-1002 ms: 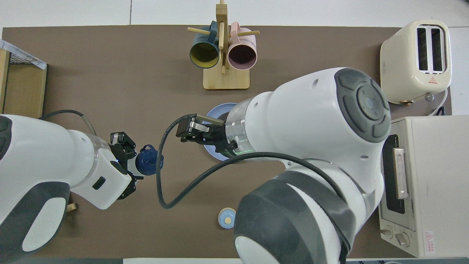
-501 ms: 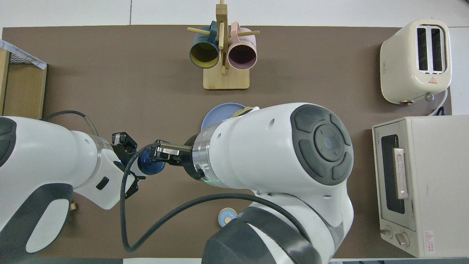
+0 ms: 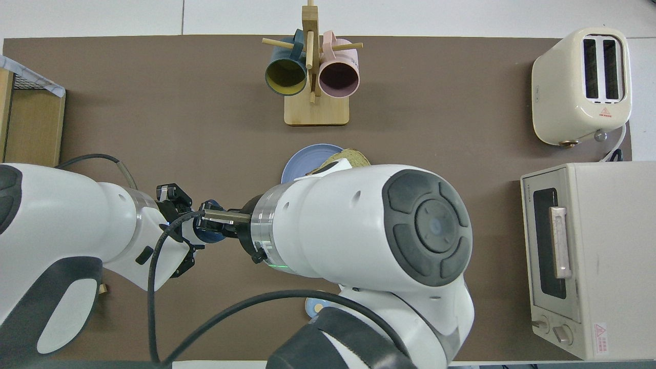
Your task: Put bread on plate and add seasoning
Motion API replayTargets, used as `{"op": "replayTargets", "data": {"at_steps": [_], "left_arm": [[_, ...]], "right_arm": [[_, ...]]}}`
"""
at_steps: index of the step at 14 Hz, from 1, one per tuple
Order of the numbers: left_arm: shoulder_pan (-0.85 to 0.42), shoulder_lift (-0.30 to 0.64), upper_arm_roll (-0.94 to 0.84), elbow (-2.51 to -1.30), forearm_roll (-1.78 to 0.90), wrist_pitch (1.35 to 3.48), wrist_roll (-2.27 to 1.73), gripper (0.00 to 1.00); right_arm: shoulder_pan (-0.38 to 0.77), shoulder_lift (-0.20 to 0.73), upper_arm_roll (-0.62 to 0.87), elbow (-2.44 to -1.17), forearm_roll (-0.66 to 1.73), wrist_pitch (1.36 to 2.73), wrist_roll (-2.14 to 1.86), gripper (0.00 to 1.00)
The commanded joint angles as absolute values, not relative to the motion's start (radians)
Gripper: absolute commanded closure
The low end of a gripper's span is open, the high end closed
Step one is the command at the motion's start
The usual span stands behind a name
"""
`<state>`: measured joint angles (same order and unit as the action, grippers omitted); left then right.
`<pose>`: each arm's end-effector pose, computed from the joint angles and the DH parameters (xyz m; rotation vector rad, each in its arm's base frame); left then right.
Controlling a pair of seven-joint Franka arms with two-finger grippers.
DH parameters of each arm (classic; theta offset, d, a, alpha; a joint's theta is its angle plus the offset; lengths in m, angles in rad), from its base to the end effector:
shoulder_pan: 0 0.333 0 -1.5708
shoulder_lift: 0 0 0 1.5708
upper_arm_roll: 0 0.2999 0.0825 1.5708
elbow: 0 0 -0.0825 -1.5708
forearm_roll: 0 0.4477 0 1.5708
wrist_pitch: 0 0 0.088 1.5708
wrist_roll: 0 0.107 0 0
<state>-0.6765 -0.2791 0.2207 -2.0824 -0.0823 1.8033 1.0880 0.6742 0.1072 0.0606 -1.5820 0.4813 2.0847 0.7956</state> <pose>0.4851 -0.2385 0.5110 2.1649 -2.0846 0.0548 0.4988 0.4793 0.5925 -2.5214 0.2757 0.0571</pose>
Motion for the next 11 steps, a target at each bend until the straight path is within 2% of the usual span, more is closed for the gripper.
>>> {"op": "replayTargets", "data": {"at_steps": [1, 3, 8, 11], "left_arm": [[-0.690, -0.313, 0.222, -2.117, -0.071, 1.835, 1.058, 1.00], [-0.692, -0.313, 0.222, -2.117, -0.072, 1.835, 1.051, 1.00], [-0.690, -0.313, 0.222, -2.117, -0.072, 1.835, 1.051, 1.00], [-0.690, -0.313, 0.222, -2.117, -0.074, 1.835, 1.049, 1.00]], "right_arm": [[0.670, 0.103, 0.067, -1.594, 0.462, 2.103, 0.824, 0.53], [0.670, 0.104, 0.066, -1.592, 0.466, 2.103, 0.822, 0.57], [0.667, 0.121, 0.066, -1.545, 0.463, 2.099, 0.856, 0.57], [0.667, 0.123, 0.066, -1.548, 0.460, 2.099, 0.856, 0.60]]}}
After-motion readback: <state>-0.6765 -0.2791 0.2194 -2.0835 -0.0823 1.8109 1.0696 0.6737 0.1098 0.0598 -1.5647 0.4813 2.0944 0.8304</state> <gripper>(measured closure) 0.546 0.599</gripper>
